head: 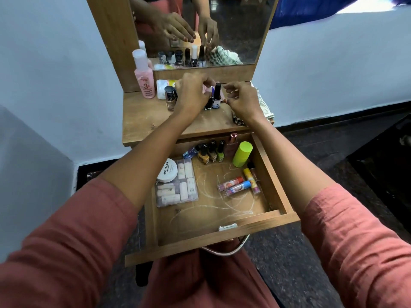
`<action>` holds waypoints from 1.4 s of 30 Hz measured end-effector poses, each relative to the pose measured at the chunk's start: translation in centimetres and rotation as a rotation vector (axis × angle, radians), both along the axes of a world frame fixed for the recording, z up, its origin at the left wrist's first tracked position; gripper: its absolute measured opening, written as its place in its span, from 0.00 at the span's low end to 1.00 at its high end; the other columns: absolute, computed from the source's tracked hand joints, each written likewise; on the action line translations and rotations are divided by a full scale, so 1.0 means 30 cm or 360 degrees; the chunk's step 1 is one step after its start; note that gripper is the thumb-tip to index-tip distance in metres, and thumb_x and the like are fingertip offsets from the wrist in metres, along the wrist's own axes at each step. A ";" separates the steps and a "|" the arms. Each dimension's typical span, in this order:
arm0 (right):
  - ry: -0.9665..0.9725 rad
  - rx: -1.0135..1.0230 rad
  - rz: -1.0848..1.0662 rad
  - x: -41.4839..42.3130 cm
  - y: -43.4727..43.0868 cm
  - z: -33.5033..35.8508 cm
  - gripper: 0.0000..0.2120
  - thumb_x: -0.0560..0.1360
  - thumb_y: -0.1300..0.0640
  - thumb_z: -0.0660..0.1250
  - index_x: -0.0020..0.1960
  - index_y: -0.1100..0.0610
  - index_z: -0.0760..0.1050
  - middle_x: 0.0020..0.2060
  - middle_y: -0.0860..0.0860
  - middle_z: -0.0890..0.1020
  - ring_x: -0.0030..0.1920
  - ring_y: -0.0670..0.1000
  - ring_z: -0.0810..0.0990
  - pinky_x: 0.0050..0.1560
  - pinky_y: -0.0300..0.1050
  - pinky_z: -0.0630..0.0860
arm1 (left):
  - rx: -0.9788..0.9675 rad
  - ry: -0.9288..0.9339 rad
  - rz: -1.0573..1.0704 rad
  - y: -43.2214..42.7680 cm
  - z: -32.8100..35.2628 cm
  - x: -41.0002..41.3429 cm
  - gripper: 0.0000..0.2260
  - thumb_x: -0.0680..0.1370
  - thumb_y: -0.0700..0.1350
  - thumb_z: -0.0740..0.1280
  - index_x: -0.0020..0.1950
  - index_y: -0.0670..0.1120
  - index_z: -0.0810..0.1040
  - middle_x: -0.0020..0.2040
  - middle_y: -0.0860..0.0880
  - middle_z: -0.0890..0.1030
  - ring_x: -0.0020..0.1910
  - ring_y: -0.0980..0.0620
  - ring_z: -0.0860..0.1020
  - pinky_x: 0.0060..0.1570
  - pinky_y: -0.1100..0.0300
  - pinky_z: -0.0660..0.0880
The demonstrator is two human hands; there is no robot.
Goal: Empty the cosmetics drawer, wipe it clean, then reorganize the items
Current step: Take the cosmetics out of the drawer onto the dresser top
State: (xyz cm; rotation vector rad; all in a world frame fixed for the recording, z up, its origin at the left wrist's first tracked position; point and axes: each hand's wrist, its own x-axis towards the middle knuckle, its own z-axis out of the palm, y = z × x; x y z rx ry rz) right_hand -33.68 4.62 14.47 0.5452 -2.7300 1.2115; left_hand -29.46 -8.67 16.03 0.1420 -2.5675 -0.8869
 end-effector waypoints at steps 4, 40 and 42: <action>-0.0028 -0.0053 0.0021 0.068 0.052 -0.020 0.11 0.71 0.71 0.65 0.53 0.67 0.77 0.50 0.62 0.81 0.44 0.52 0.78 0.39 0.23 0.70 | 0.0118 0.0080 -0.0124 0.060 -0.037 0.084 0.08 0.73 0.34 0.68 0.51 0.41 0.81 0.50 0.45 0.83 0.50 0.50 0.79 0.52 0.59 0.75; -0.0267 0.1134 0.0502 0.370 0.264 -0.260 0.11 0.71 0.53 0.69 0.51 0.56 0.77 0.51 0.54 0.79 0.51 0.57 0.78 0.44 0.50 0.74 | 0.0651 -0.0458 -0.0133 0.194 -0.376 0.397 0.06 0.70 0.32 0.68 0.46 0.36 0.79 0.41 0.42 0.80 0.33 0.63 0.75 0.35 0.75 0.69; -0.0277 0.0945 0.0507 0.357 0.246 -0.228 0.11 0.69 0.56 0.70 0.51 0.57 0.78 0.48 0.54 0.80 0.48 0.56 0.79 0.45 0.49 0.76 | 0.0820 -0.0343 -0.0067 0.173 -0.342 0.395 0.06 0.70 0.32 0.68 0.45 0.39 0.80 0.39 0.46 0.78 0.30 0.70 0.75 0.34 0.78 0.69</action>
